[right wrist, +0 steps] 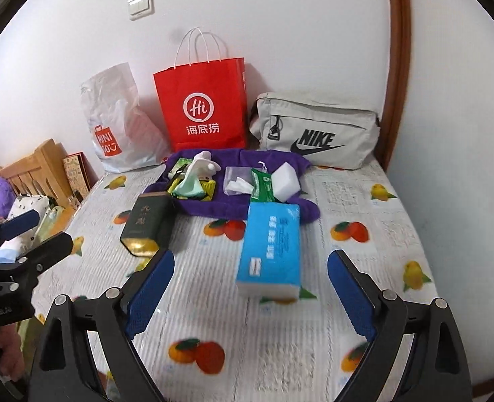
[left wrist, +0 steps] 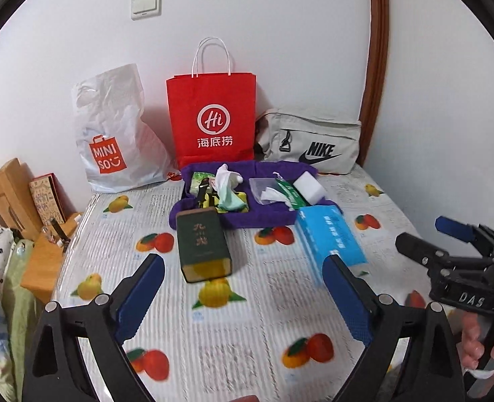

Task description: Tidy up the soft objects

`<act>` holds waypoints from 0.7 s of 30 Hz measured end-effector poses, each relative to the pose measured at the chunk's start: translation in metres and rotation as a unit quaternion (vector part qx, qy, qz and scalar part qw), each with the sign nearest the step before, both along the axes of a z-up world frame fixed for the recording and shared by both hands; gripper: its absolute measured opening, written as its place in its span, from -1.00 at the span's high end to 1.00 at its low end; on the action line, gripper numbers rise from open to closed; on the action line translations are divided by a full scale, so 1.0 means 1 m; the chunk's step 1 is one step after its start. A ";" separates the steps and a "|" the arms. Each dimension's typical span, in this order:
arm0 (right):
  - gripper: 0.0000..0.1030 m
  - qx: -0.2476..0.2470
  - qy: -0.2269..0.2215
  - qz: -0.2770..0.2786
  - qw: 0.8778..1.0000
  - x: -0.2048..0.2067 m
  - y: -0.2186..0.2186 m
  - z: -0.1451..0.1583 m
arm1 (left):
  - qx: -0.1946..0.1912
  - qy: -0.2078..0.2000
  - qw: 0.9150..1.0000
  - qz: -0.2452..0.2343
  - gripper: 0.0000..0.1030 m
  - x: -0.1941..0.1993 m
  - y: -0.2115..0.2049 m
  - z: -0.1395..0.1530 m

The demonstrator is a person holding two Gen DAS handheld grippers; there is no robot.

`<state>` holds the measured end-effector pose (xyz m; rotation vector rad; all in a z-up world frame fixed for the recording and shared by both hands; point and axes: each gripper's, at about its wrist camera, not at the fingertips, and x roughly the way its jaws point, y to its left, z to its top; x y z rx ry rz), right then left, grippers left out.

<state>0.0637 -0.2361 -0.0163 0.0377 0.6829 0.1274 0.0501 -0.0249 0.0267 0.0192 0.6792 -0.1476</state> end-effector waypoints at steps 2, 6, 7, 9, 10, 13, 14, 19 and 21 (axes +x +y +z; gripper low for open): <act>-0.79 0.003 -0.001 -0.003 1.000 -0.014 -0.002 -0.001 | -0.010 -0.002 1.000 0.002 -0.86 -0.012 0.001 0.000; -0.79 0.018 -0.002 -0.006 1.000 -0.037 -0.008 -0.005 | -0.015 -0.007 1.000 0.004 -0.86 -0.031 -0.002 0.000; -0.79 0.016 -0.004 -0.006 1.000 -0.044 -0.008 -0.005 | -0.016 -0.006 1.000 0.005 -0.86 -0.035 -0.002 0.000; -0.79 0.011 -0.011 -0.010 1.000 -0.055 -0.008 -0.004 | -0.014 -0.007 1.000 0.005 -0.86 -0.042 -0.004 0.000; -0.79 0.009 -0.014 -0.011 1.000 -0.060 -0.009 -0.003 | -0.010 -0.009 1.000 0.008 -0.86 -0.045 -0.005 0.000; -0.79 0.009 -0.022 -0.012 1.000 -0.072 -0.008 -0.002 | -0.004 -0.013 1.000 0.015 -0.86 -0.052 -0.005 0.001; -0.79 0.010 -0.023 -0.010 1.000 -0.074 -0.008 -0.002 | -0.004 -0.013 1.000 0.015 -0.86 -0.054 -0.005 0.001; -0.79 0.015 -0.018 -0.001 1.000 -0.080 -0.004 -0.005 | -0.002 -0.016 1.000 0.022 -0.86 -0.063 -0.001 0.002; -0.79 0.010 -0.020 0.003 1.000 -0.083 -0.001 -0.006 | -0.006 -0.018 1.000 0.023 -0.86 -0.067 0.001 0.002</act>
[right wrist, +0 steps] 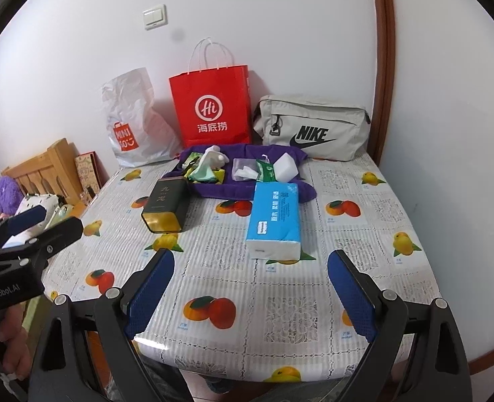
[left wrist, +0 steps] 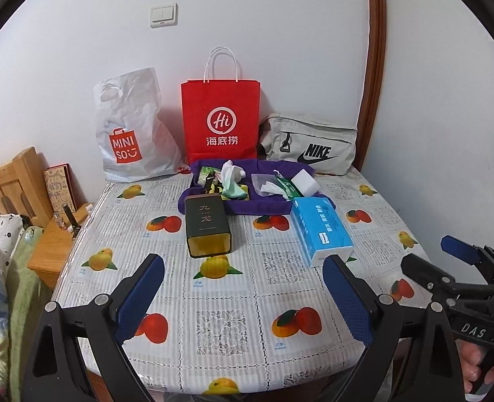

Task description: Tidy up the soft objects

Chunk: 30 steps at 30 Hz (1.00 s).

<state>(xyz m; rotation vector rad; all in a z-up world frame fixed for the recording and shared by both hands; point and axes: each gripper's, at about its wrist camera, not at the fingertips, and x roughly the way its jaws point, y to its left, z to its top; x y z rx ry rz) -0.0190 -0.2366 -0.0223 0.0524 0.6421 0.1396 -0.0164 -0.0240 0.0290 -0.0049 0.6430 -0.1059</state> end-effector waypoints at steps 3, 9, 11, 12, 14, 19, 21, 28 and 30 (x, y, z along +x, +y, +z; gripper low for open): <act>-0.79 -0.008 -0.002 0.004 1.000 -0.005 0.006 0.001 | 0.003 -0.001 1.000 0.000 -0.86 -0.003 0.001 0.000; -0.79 -0.013 -0.007 0.007 1.000 -0.011 0.011 0.003 | 0.007 0.004 1.000 -0.001 -0.86 -0.004 0.002 -0.004; -0.79 -0.012 -0.008 0.007 1.000 -0.011 0.011 0.004 | 0.006 0.004 1.000 0.000 -0.86 -0.005 0.003 -0.004; -0.79 -0.010 -0.008 0.006 1.000 -0.012 0.012 0.005 | 0.006 0.004 1.000 0.001 -0.86 -0.005 0.004 -0.004; -0.79 -0.010 -0.009 0.007 1.000 -0.012 0.013 0.005 | 0.005 0.005 1.000 0.002 -0.86 -0.005 0.006 -0.004; -0.79 -0.016 -0.011 0.007 1.000 -0.013 0.017 0.006 | 0.006 0.003 1.000 0.006 -0.86 -0.007 0.009 -0.003; -0.79 -0.014 -0.011 0.007 1.000 -0.013 0.017 0.006 | 0.008 0.002 1.000 0.009 -0.86 -0.008 0.009 -0.002; -0.79 -0.013 -0.011 0.003 1.000 -0.011 0.015 0.007 | 0.007 0.002 1.000 0.008 -0.86 -0.007 0.010 -0.001; -0.79 -0.012 -0.011 0.002 1.000 -0.011 0.015 0.007 | 0.007 0.002 1.000 0.007 -0.86 -0.007 0.010 -0.001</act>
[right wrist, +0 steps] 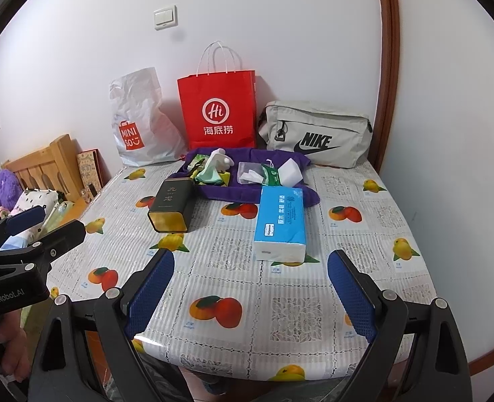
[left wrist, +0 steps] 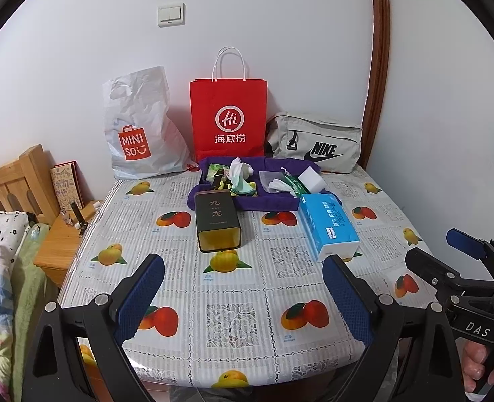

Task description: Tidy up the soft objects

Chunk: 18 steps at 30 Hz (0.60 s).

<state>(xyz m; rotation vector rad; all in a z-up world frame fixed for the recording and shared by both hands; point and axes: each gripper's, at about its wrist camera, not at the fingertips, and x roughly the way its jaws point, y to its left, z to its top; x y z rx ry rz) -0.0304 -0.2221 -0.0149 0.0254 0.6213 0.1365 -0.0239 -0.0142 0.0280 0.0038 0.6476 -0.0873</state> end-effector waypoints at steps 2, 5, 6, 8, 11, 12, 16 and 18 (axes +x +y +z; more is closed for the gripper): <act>-0.79 0.000 -0.001 0.000 1.000 0.000 -0.001 0.000 | 0.001 0.000 1.000 0.000 -0.86 0.000 0.000 0.000; -0.79 0.000 0.000 0.001 1.000 0.000 -0.001 0.000 | 0.000 0.000 1.000 0.000 -0.86 0.000 0.000 0.000; -0.79 -0.001 0.000 0.001 1.000 0.000 -0.001 0.000 | 0.000 0.000 1.000 0.000 -0.86 0.000 0.000 0.000; -0.79 0.000 -0.001 0.001 1.000 -0.001 -0.001 0.000 | 0.001 -0.001 1.000 -0.001 -0.86 0.000 0.000 0.000; -0.79 -0.001 -0.003 0.001 1.000 -0.001 -0.002 0.002 | 0.000 0.000 1.000 -0.001 -0.86 0.000 0.000 0.000; -0.79 -0.001 -0.003 0.001 1.000 -0.002 -0.002 0.002 | 0.000 0.000 1.000 -0.001 -0.86 0.000 0.000 0.000; -0.79 -0.001 -0.004 0.001 1.000 -0.002 -0.003 0.003 | 0.001 0.000 1.000 -0.001 -0.86 0.000 0.000 0.000; -0.79 -0.001 -0.004 0.002 1.000 -0.002 -0.003 0.003 | 0.001 -0.001 1.000 0.000 -0.86 -0.001 0.000 0.001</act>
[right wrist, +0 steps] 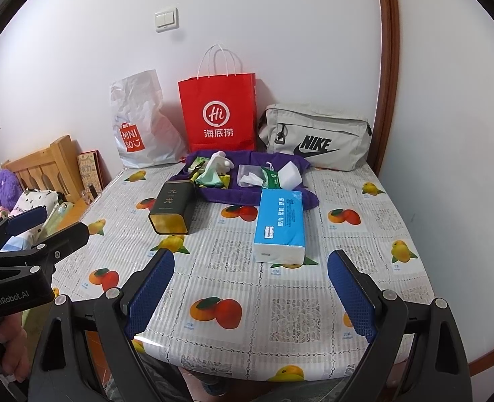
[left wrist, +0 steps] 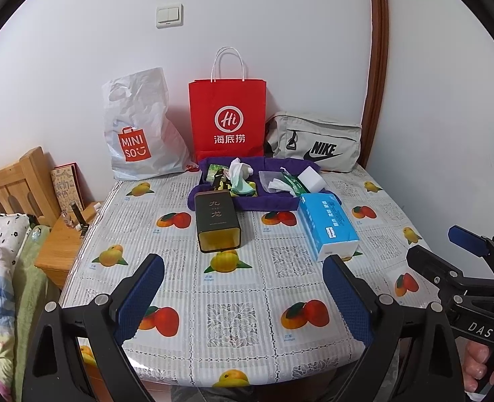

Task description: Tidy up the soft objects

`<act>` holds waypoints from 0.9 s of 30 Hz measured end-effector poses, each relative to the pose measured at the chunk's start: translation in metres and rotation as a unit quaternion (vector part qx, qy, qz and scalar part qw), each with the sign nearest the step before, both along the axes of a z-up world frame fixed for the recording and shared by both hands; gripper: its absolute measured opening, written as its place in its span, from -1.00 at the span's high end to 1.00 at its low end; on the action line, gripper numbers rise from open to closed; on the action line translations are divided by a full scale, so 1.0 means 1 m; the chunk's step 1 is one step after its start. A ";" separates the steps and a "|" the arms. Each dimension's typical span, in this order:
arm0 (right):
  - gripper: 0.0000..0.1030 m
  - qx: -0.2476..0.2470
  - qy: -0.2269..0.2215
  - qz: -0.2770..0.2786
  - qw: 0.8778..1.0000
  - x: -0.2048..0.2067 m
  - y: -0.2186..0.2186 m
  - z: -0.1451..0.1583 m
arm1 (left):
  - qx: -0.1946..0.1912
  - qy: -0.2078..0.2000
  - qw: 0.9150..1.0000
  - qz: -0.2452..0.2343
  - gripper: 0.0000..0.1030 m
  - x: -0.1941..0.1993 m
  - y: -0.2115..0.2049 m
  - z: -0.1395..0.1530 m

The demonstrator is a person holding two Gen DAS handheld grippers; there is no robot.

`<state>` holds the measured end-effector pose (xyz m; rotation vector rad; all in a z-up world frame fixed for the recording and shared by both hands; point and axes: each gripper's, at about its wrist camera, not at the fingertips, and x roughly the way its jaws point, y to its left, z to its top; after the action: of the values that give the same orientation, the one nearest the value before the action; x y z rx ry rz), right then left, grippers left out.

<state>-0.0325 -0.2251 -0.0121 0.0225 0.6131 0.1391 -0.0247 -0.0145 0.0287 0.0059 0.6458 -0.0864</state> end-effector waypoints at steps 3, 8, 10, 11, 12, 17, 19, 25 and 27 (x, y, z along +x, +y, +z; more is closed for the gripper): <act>-0.79 -0.001 0.000 0.000 1.000 0.000 0.000 0.000 | 0.000 0.000 1.000 -0.001 -0.86 0.000 0.000 0.000; -0.79 -0.001 0.000 0.000 1.000 0.000 0.001 0.001 | 0.000 0.000 1.000 0.000 -0.86 0.000 0.000 0.000; -0.79 -0.002 0.000 -0.001 1.000 0.000 0.001 0.001 | 0.000 0.000 1.000 0.000 -0.86 0.000 0.000 0.001; -0.79 -0.001 -0.001 0.000 1.000 0.000 0.002 0.001 | 0.000 0.000 1.000 0.000 -0.86 -0.001 0.000 0.001; -0.79 -0.002 0.000 0.000 1.000 0.000 0.001 0.001 | 0.000 0.000 1.000 0.000 -0.86 0.000 0.000 0.001; -0.79 -0.002 0.000 0.000 1.000 0.000 0.002 0.001 | 0.001 0.001 1.000 0.000 -0.86 0.000 0.000 0.000; -0.79 -0.002 -0.001 0.000 1.000 0.000 0.001 0.001 | 0.000 0.000 1.000 -0.001 -0.86 0.000 0.000 0.000; -0.79 -0.002 0.000 0.000 1.000 -0.001 0.002 0.001 | 0.001 0.001 1.000 0.000 -0.86 0.000 0.000 0.001; -0.79 -0.002 0.000 0.000 1.000 -0.001 0.001 0.001 | 0.001 0.000 1.000 0.000 -0.86 -0.001 0.000 0.001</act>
<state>-0.0332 -0.2236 -0.0108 0.0185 0.6124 0.1373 -0.0255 -0.0147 0.0298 0.0082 0.6466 -0.0863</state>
